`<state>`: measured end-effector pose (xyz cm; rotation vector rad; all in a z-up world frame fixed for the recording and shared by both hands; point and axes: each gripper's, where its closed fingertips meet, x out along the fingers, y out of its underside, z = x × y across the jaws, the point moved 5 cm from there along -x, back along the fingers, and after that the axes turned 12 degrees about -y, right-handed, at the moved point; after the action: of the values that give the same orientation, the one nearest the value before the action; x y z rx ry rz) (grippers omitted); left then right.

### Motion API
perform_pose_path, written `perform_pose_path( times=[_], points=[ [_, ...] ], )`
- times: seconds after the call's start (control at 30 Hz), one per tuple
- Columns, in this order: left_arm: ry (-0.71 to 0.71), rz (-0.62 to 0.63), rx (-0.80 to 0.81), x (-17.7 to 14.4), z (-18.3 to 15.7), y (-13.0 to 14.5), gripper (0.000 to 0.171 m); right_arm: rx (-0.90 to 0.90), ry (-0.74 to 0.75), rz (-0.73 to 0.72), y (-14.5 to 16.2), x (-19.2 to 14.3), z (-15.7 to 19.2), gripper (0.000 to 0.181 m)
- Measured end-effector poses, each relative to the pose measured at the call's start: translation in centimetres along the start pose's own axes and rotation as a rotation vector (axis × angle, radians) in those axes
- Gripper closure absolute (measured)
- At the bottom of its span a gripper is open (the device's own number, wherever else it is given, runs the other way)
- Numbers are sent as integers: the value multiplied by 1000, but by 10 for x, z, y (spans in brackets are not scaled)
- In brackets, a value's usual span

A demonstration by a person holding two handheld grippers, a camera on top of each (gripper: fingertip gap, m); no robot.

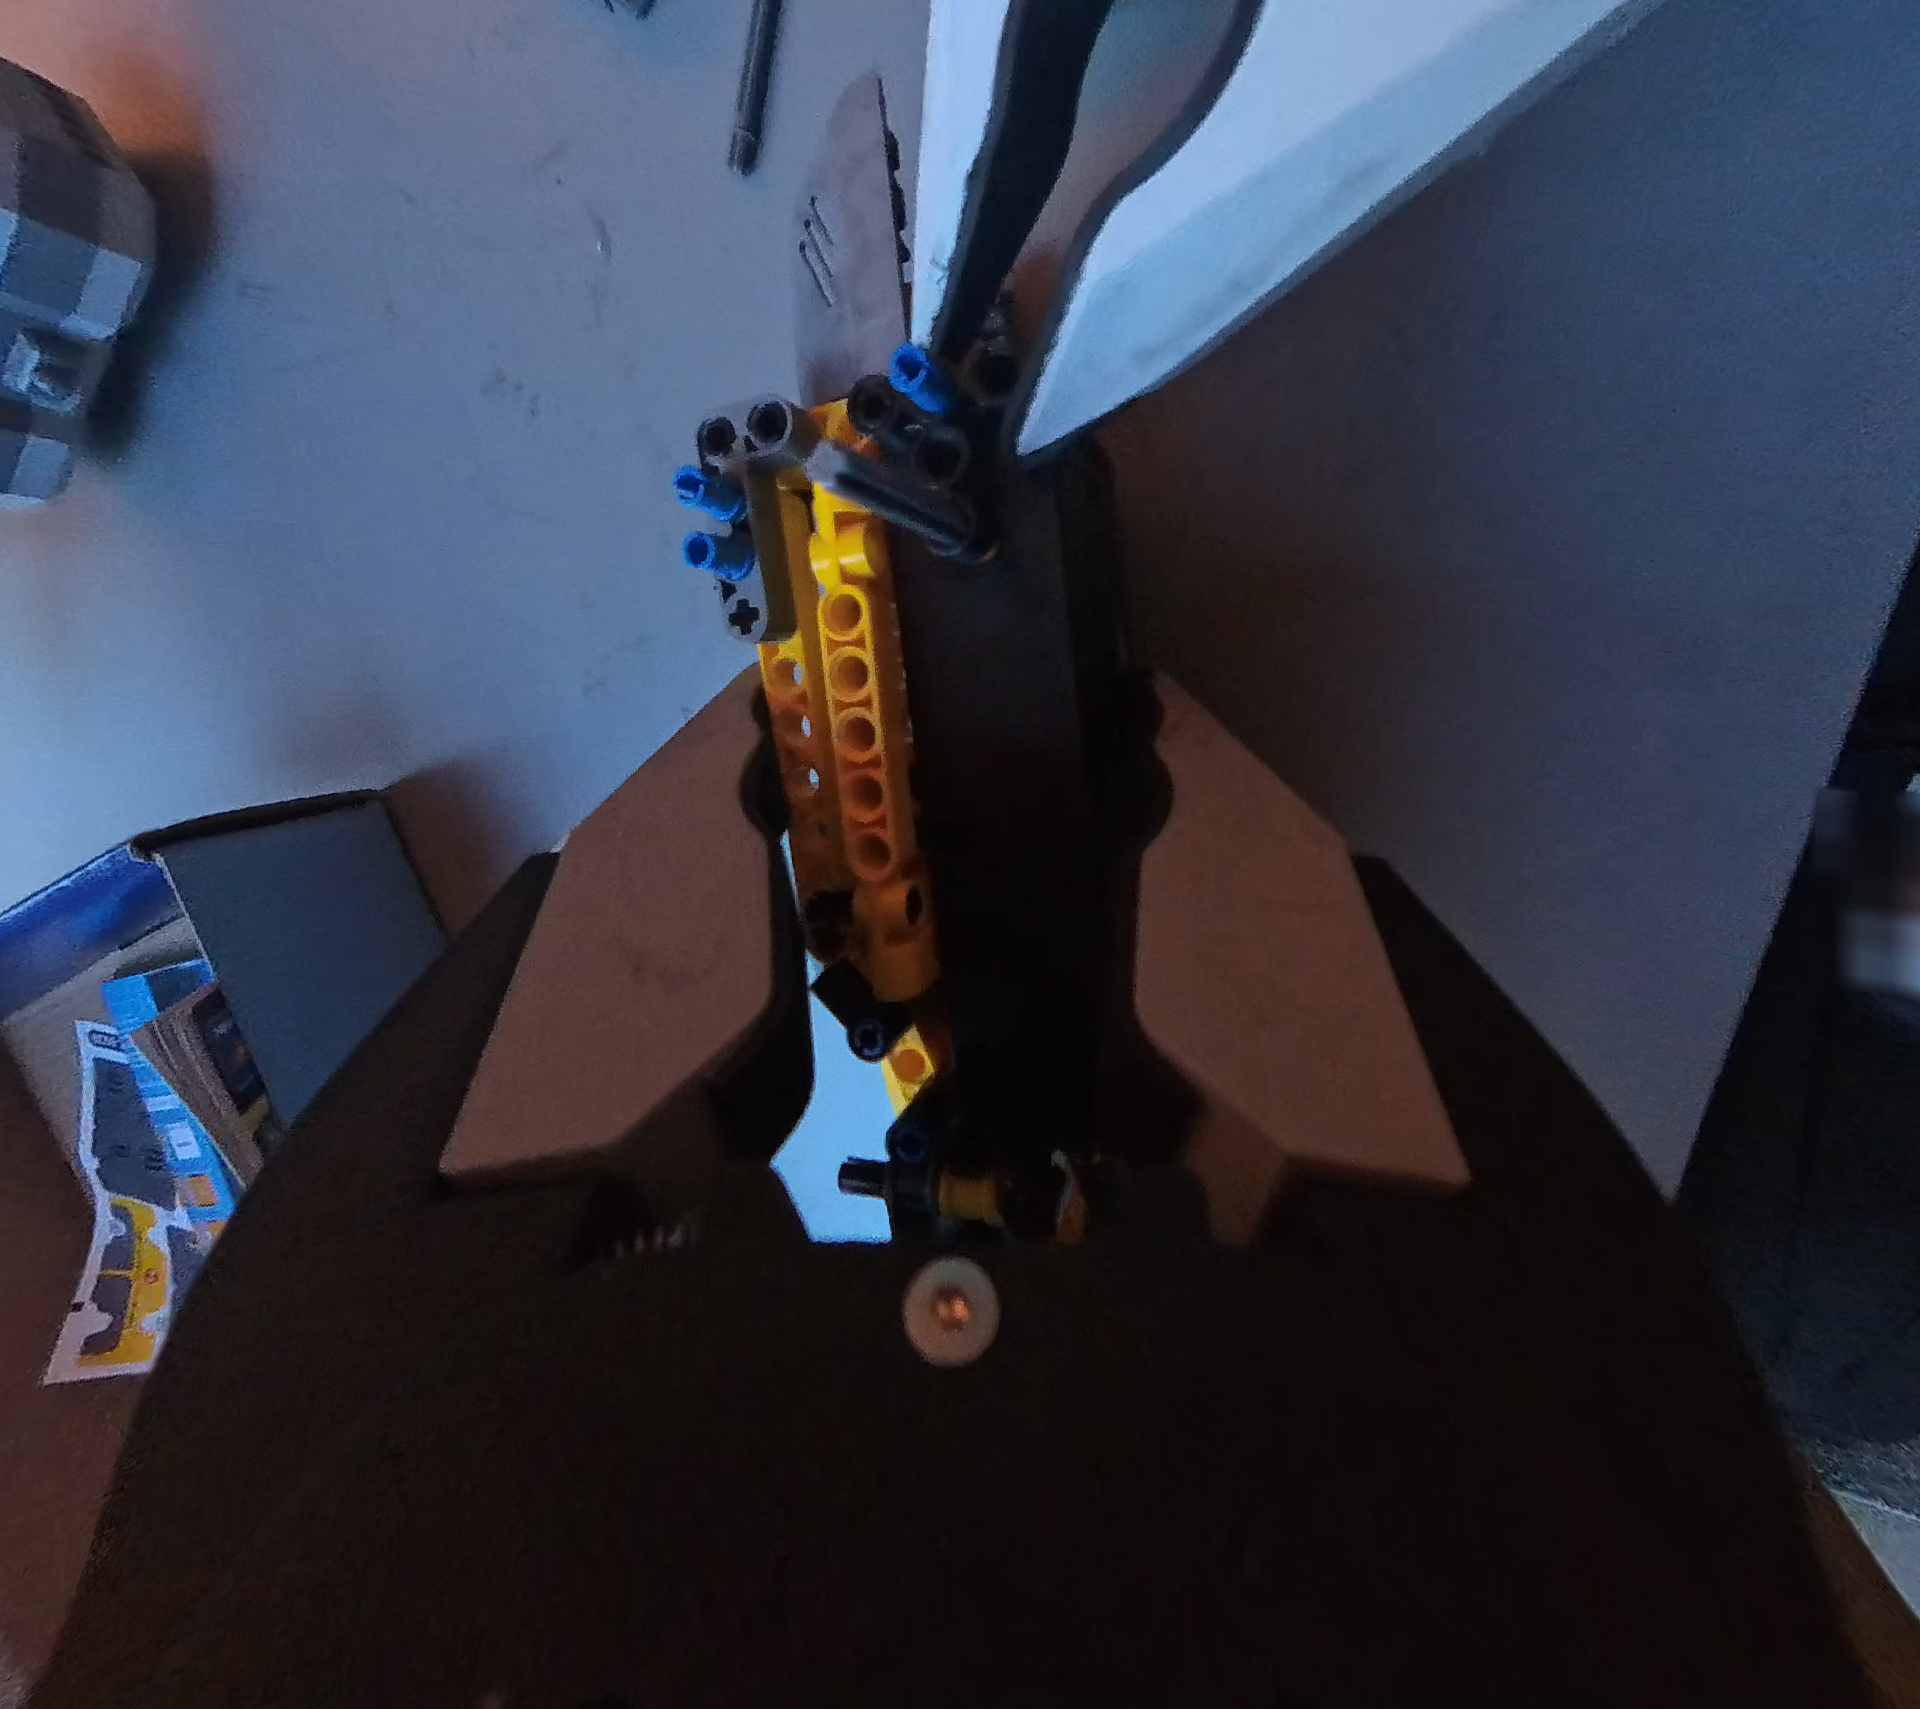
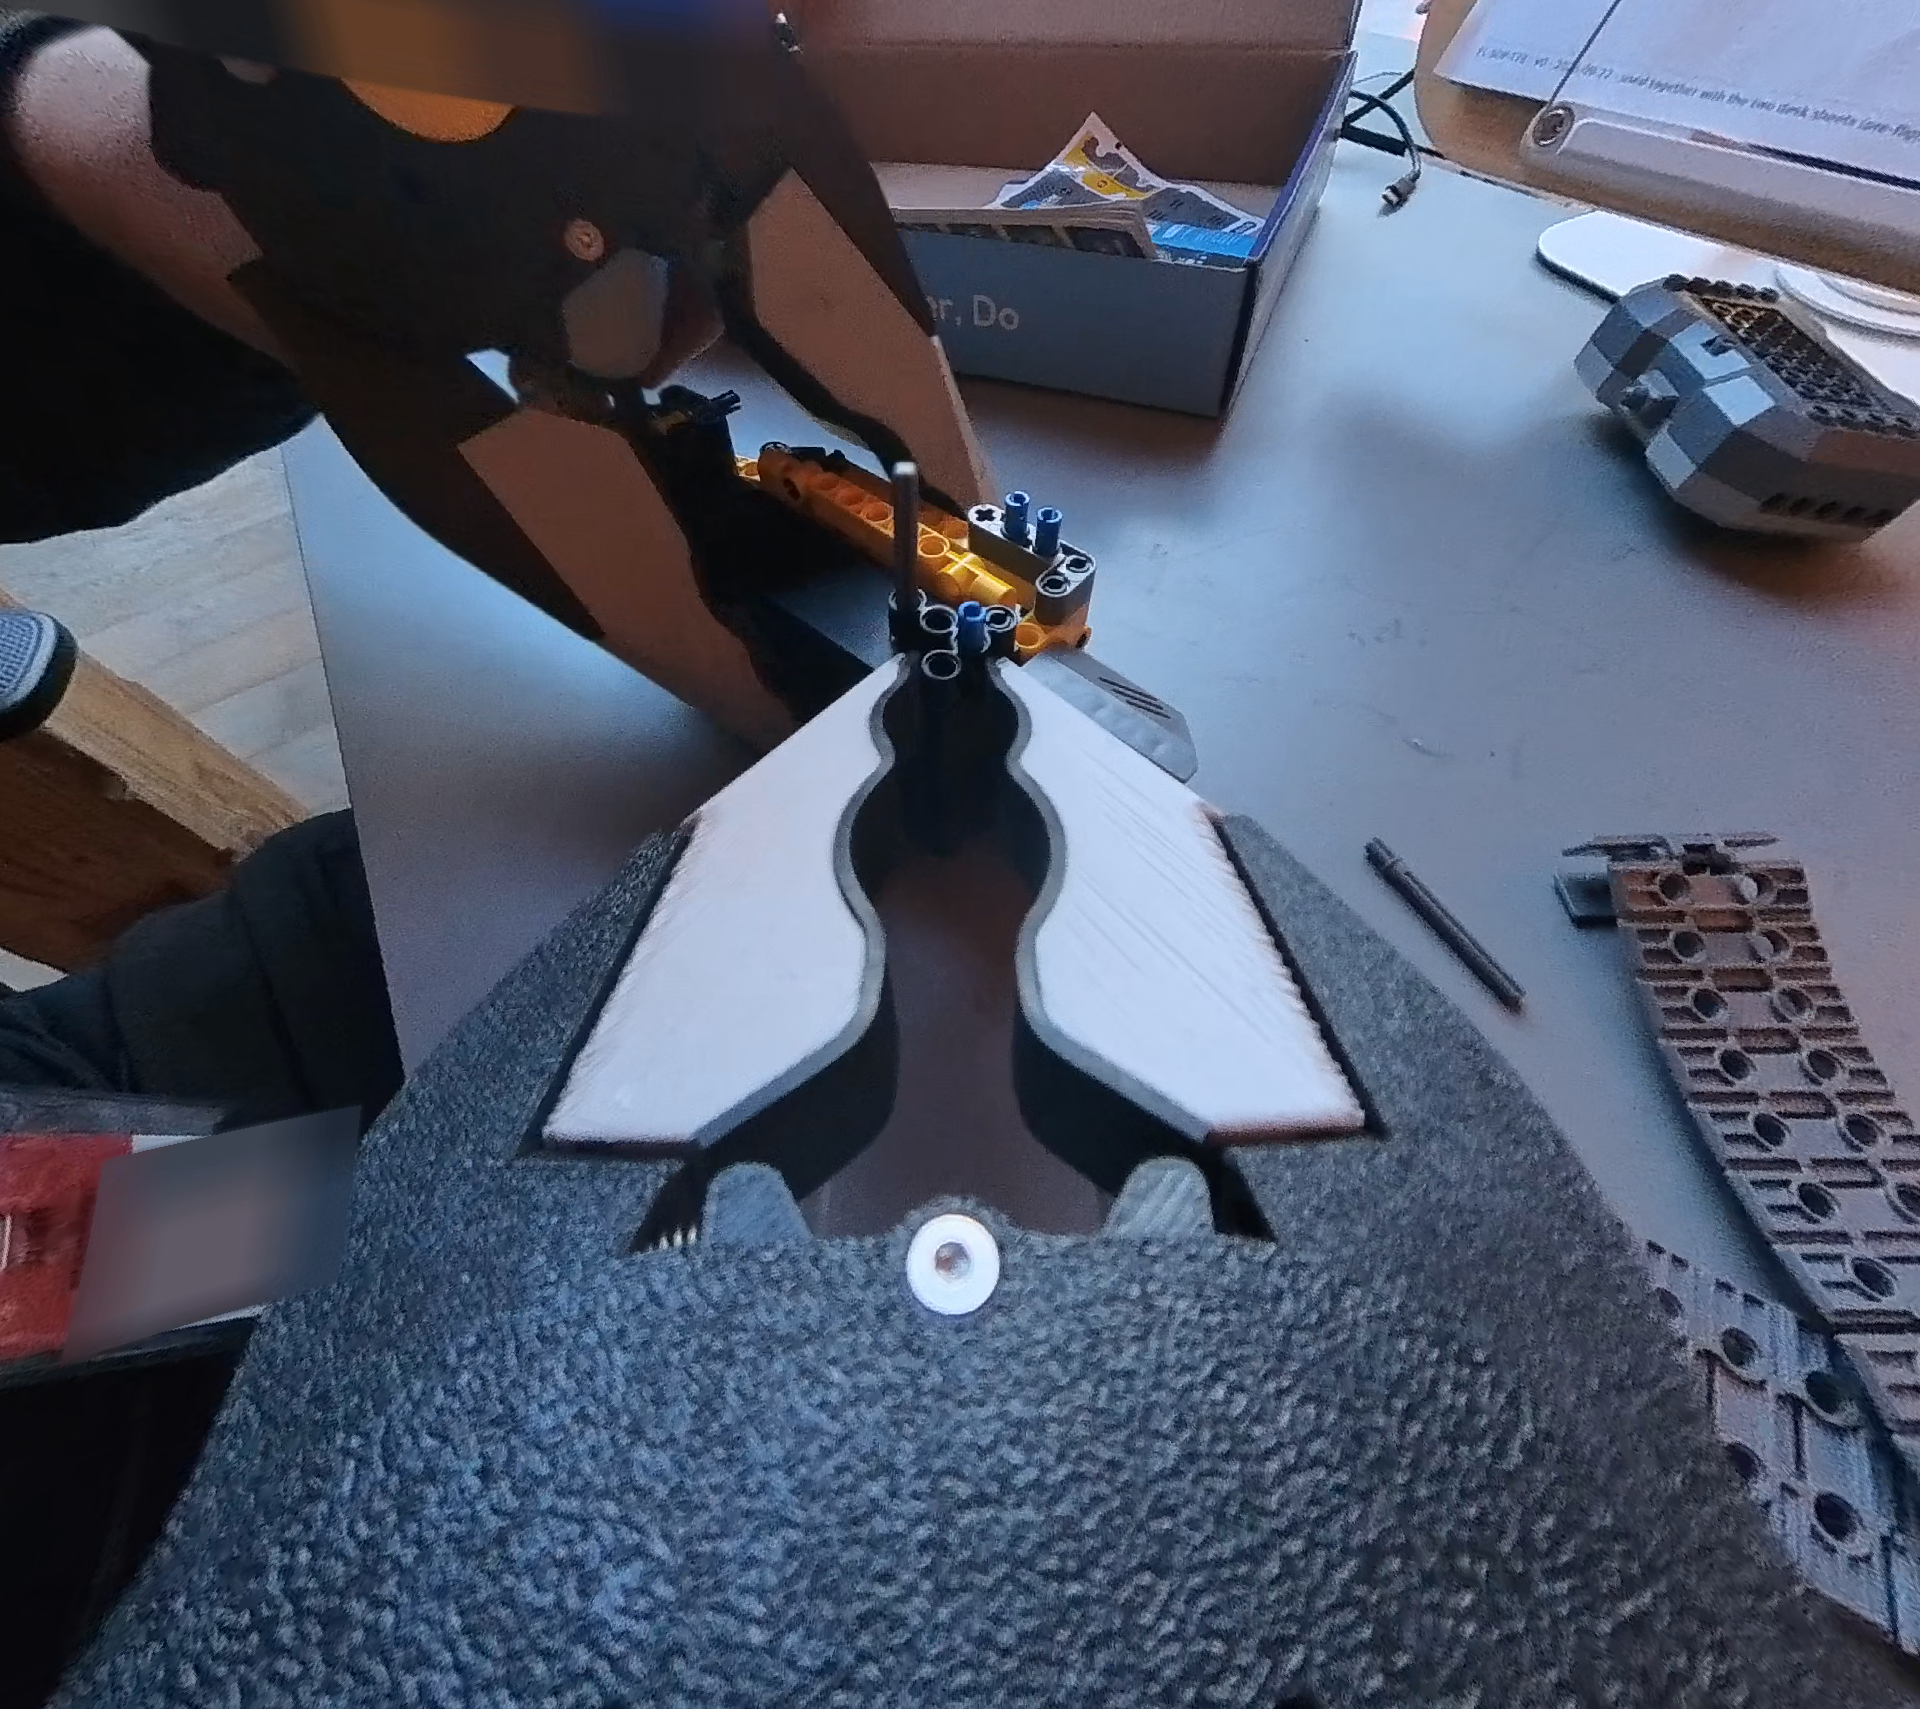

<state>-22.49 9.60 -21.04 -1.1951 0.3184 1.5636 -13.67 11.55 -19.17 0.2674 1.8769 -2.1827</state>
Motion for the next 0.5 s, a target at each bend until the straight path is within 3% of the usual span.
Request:
perform_pose_path(
  times=[0.27, 0.5],
  points=[
    [38, -56, -37, -4, 4, 2, 112, -65, 26, 24, 1, 3, 4, 172],
    [9, -31, -17, -1, 4, 3, 111, -84, 34, 21, 0, 4, 3, 173]
  ],
)
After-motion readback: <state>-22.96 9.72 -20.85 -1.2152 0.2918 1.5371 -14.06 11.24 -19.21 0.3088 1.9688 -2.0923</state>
